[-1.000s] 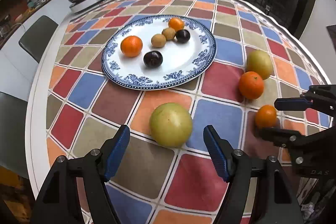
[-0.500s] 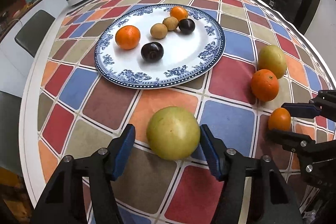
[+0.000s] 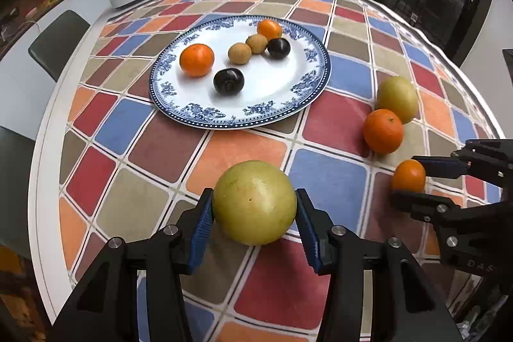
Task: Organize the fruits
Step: 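Grasp a large green-yellow fruit with the left tool while the right tool grasps a tangerine, then carry the green fruit and tangerine onto the plate and open both tools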
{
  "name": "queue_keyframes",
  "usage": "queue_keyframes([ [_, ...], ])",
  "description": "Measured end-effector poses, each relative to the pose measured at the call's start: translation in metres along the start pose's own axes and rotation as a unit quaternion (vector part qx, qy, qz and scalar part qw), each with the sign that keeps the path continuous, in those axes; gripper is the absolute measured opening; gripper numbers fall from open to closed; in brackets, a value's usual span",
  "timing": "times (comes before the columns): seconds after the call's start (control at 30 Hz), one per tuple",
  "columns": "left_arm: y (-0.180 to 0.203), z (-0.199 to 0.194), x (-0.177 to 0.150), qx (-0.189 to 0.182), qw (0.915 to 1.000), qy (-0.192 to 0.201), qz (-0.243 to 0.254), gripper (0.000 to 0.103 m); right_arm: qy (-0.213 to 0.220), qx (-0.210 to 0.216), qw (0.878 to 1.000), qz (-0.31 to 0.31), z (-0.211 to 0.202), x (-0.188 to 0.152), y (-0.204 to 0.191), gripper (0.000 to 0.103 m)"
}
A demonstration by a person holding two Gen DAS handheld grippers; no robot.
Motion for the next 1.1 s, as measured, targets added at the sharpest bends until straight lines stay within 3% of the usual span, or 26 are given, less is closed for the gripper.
queue_keyframes([
  [0.67, 0.018, -0.049, 0.008, -0.001, 0.9987, 0.049, -0.015, 0.049, 0.077, 0.029, 0.996, -0.027, -0.054, 0.021, -0.007, 0.04],
  [1.1, 0.005, -0.062, 0.05, 0.019, 0.9967, 0.073, -0.029, 0.049, 0.109, 0.033, 0.992, -0.057, -0.07, 0.076, 0.004, 0.04],
])
Point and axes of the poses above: each gripper's, at about its wrist camera, not at the fingertips, and z roughly the way its jaws point, y to its right, x to its top, the point moved 7 cm from there along z, roughly the way its jaws point, and after that the axes turned 2 degrees about -y, right-handed, at the moved point
